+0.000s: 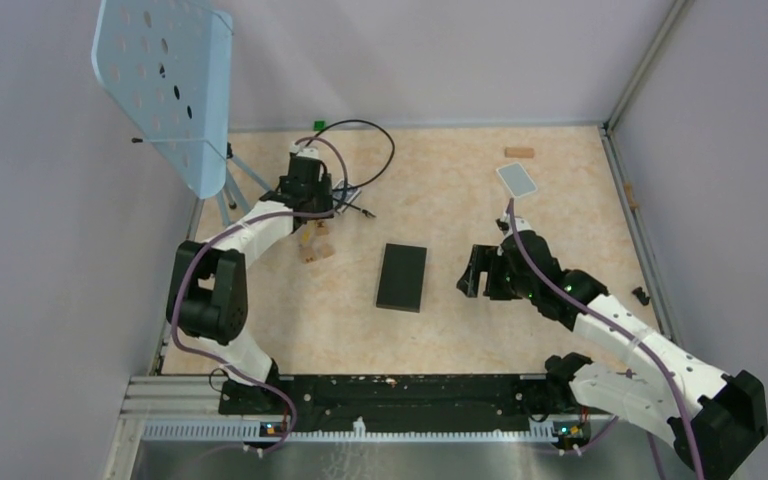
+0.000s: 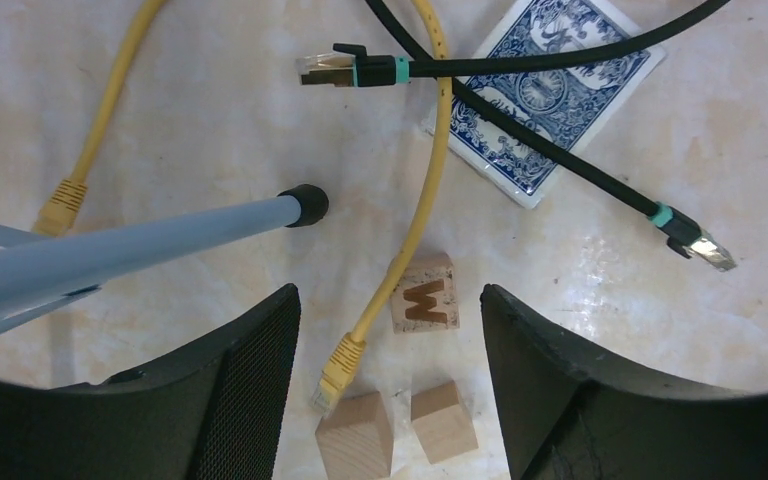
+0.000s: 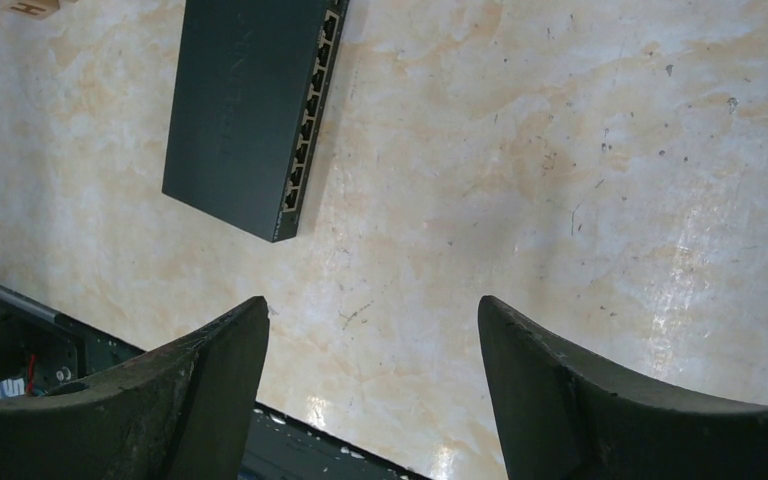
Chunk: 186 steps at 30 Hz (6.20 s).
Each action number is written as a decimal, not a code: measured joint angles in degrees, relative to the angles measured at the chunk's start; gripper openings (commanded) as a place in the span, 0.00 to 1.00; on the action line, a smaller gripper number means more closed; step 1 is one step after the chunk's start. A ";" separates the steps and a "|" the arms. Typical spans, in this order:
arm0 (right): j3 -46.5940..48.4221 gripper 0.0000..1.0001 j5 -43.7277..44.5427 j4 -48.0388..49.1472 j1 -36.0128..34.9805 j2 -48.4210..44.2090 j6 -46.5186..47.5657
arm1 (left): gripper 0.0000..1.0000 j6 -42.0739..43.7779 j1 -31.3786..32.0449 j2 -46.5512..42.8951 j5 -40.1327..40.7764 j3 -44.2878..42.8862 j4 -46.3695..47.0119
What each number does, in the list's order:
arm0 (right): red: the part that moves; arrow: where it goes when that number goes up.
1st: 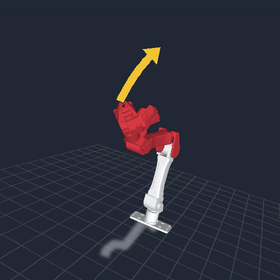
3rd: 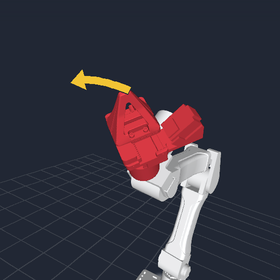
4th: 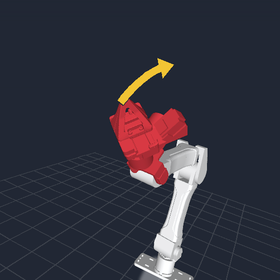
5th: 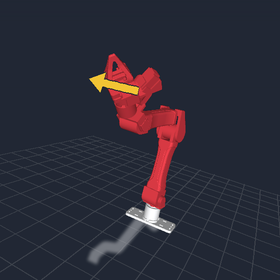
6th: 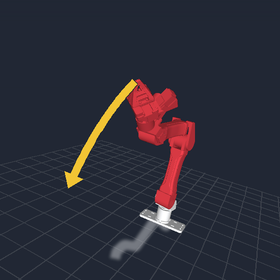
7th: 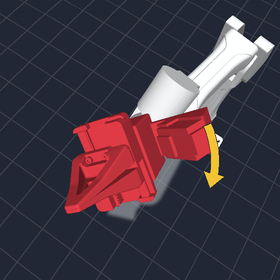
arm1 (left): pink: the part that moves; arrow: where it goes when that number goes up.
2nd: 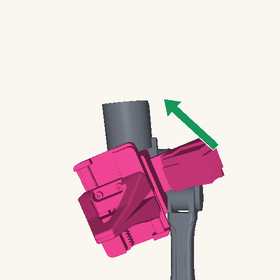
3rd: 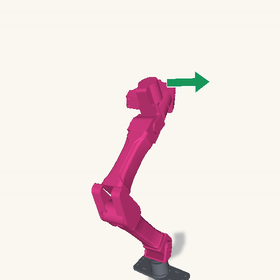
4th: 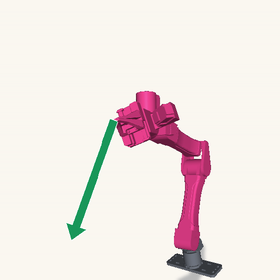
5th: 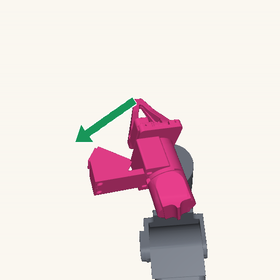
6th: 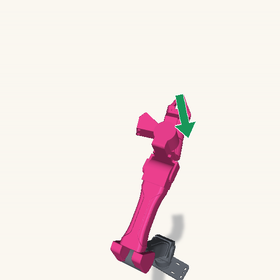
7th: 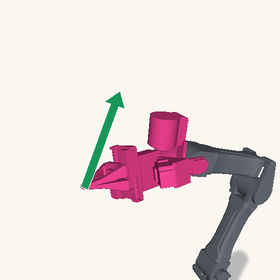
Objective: Insert the plug into the switch port
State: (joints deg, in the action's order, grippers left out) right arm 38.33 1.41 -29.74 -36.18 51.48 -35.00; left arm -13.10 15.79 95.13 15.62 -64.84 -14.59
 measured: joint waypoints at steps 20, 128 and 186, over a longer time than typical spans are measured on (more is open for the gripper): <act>-2.45 0.75 -1.05 -0.39 0.00 -1.66 -2.58 | 0.67 -8.37 -1.03 10.38 -2.75 -5.90 0.85; -2.36 0.74 -15.85 29.73 -0.11 -19.71 10.21 | 0.00 -13.97 29.81 -18.12 -21.94 -1.60 5.35; 3.34 0.00 -7.58 27.96 -22.08 -12.68 20.11 | 0.97 -4.72 41.38 -49.75 -24.28 12.96 9.38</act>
State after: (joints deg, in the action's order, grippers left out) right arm 41.67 -6.17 -1.78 -58.26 38.81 -14.90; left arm -17.82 57.17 45.39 -8.67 -51.88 -5.21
